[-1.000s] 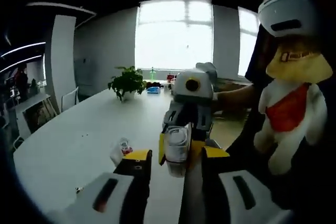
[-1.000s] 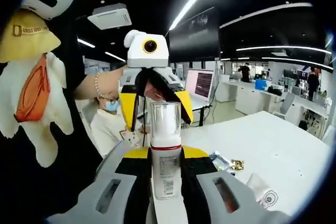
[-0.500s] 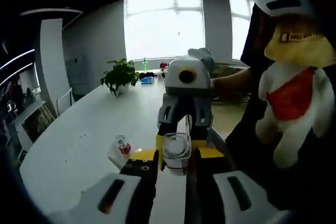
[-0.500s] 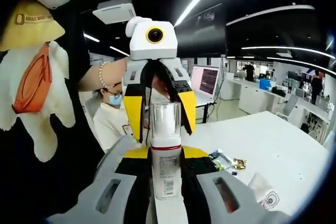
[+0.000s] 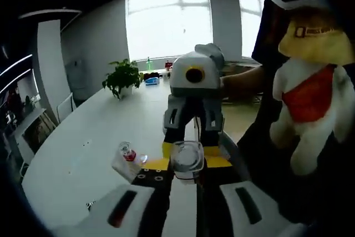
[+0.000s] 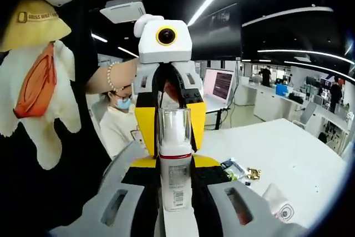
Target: Arrange the skincare products in the storage area until every visible bottle or jar stands upright without overlapping.
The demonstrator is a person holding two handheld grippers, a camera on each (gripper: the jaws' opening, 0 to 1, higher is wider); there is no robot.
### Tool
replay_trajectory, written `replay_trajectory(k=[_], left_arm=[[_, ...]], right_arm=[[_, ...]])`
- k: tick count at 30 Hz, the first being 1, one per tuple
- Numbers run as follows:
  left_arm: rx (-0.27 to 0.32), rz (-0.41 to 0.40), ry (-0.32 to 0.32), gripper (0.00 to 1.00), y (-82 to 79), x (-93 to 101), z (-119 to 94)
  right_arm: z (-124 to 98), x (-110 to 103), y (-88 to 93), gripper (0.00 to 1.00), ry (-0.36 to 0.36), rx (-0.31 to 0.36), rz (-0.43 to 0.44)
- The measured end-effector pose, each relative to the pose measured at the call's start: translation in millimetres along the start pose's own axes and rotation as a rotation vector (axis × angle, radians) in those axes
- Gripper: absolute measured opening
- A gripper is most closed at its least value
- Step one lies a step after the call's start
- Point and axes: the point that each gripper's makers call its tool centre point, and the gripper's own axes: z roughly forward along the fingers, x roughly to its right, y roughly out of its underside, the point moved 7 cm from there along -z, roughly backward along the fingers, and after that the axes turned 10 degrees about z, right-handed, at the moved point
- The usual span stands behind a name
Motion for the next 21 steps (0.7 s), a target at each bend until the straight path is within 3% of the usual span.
replay_trajectory(k=[13, 21], left_arm=[[-0.014, -0.049, -0.007, 0.24, -0.1, 0.9, 0.0], [-0.058, -0.02, 0.003, 0.24, 3.2, 2.4, 5.1]], right_arm=[[-0.6, 1.4, 1.4, 0.2, 0.001, -0.003, -0.001], [3.6, 3.1, 9.0, 0.21, 0.011, -0.024, 0.001]])
